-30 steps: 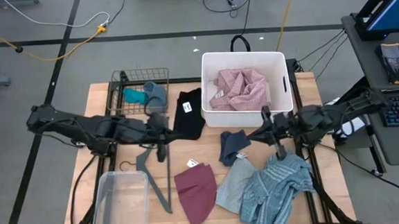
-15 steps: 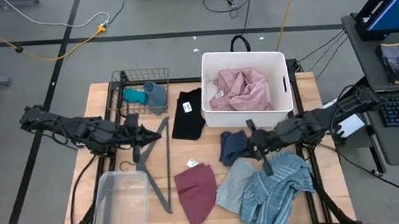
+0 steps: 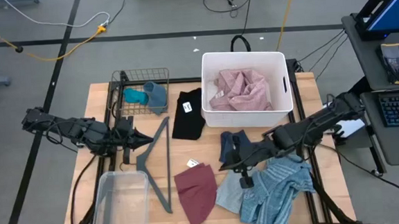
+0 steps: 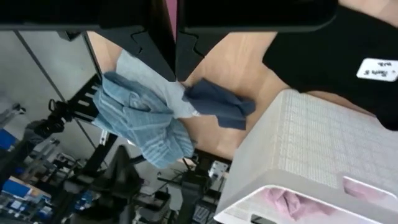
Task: Pick & Place Cloths
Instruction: Put the dark blue sock in the gold wire basket
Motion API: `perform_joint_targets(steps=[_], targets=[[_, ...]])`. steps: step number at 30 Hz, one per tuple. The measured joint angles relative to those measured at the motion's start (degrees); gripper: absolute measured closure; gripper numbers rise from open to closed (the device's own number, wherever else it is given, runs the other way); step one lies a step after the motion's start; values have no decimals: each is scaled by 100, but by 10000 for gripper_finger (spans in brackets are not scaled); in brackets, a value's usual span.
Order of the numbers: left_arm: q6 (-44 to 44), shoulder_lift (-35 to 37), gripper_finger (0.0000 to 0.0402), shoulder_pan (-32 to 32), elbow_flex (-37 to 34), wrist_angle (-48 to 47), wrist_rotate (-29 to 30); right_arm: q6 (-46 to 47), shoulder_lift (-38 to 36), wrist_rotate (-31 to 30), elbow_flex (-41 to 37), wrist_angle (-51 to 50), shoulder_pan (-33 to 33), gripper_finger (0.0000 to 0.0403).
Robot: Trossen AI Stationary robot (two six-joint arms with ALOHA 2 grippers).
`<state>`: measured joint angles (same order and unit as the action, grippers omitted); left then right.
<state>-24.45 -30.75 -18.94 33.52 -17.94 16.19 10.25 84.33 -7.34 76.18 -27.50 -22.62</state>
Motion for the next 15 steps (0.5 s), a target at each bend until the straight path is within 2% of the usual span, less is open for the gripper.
perform_joint_targets(steps=[8, 12, 15], targets=[[37, 137, 382, 0, -53, -67, -276, -67, 729, 21, 2, -325, 164, 403], [43, 132, 386, 0, -53, -78, -323, -53, 952, 435, 0, -620, 398, 403], [58, 132, 396, 0, -53, -78, -324, -46, 1083, 486, 2, -748, 490, 401]])
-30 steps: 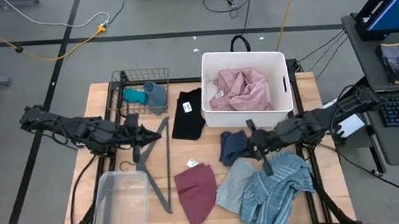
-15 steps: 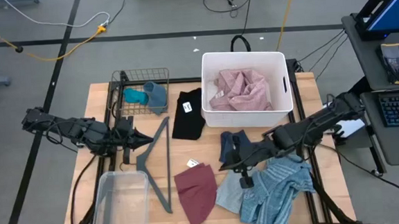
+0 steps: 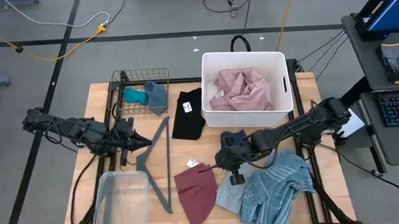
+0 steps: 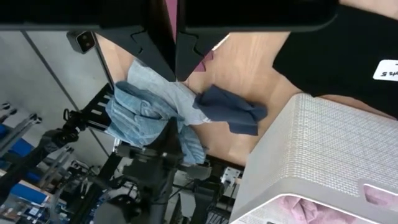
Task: Pick & Place Cloths
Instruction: Put the dark blue sock in the gold wire basket
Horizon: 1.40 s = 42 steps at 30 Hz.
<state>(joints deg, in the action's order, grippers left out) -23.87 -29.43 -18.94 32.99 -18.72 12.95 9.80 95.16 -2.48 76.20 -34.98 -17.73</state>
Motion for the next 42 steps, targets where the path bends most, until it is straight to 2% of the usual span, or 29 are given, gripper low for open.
perform_joint_targets(steps=[5, 12, 21, 29, 37, 42], targets=[[3, 0, 393, 0, 0, 2, -7, 116, 87, 129, -2, -322, 126, 373], [24, 0, 381, 0, 0, 2, -7, 280, 80, 119, -2, -470, 165, 302], [90, 0, 398, 0, -2, 6, -6, 2, 78, 70, -2, -796, 202, 224], [84, 0, 382, 0, 0, 7, 2, -368, 78, -499, -2, -948, 302, 215], [75, 0, 399, 0, 0, 9, 9, -640, 140, -497, -2, -994, 387, 217], [86, -7, 394, 0, -2, 13, 11, -696, 148, -522, -142, -871, 418, 218]])
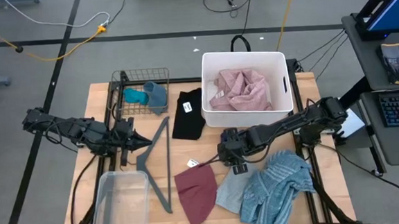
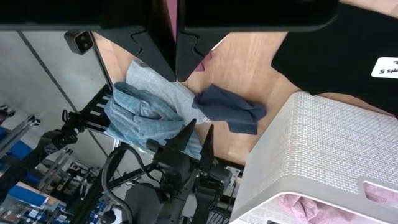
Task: Pick & Place Cloths
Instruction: Put the dark blue sock in the gold wire basket
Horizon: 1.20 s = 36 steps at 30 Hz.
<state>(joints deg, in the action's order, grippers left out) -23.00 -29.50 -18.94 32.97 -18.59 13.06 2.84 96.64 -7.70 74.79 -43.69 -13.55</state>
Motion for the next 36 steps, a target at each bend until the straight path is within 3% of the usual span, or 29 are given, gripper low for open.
perform_joint_targets(steps=[6, 25, 31, 36], targets=[[2, 0, 377, 0, 0, -2, 0, -54, 7, 19, -413, 316, 75, 218], [-24, 0, 391, 0, 2, -2, -2, 313, 7, -456, -1968, 1992, 80, 221], [-42, 0, 377, 0, 1, -2, -4, 1091, -17, -470, -2282, 2087, 80, 254], [-42, 0, 385, 0, 0, -2, -4, 1295, -9, -472, -2297, 2347, 36, 309]])
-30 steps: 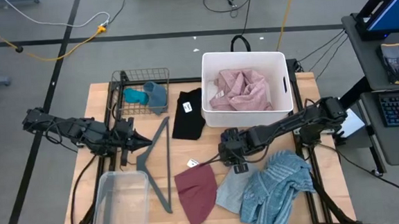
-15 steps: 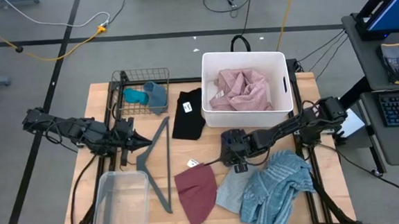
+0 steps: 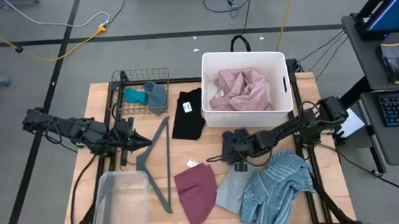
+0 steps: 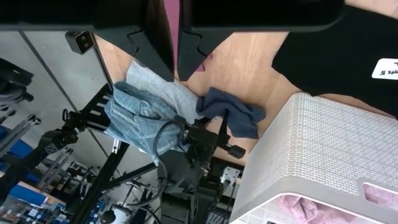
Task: Pick & Place Cloths
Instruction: Put the dark blue sock in the gold wire basket
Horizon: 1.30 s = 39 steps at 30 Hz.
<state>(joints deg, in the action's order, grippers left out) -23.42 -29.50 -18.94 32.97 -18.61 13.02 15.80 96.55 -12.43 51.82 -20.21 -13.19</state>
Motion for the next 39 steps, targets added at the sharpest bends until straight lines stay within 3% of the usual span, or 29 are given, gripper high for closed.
perform_joint_targets(steps=[6, 19, 28, 34, 39], targets=[[-69, 0, 399, 0, 2, -1, -1, 319, -31, 127, -15, 681, 0, 391], [-133, -7, 377, 0, 0, 8, -4, 609, -937, 66, -14, 2255, 9, 398], [-378, -13, 398, 0, 0, 182, -4, 436, -1793, 83, -14, 4602, 7, 400], [-426, -19, 393, 0, 0, 471, -7, 410, -2020, 787, -11, 5935, 42, 400], [-357, -280, 367, 0, 0, 1400, -2, 435, -2018, 934, -9, 6484, 56, 400]])
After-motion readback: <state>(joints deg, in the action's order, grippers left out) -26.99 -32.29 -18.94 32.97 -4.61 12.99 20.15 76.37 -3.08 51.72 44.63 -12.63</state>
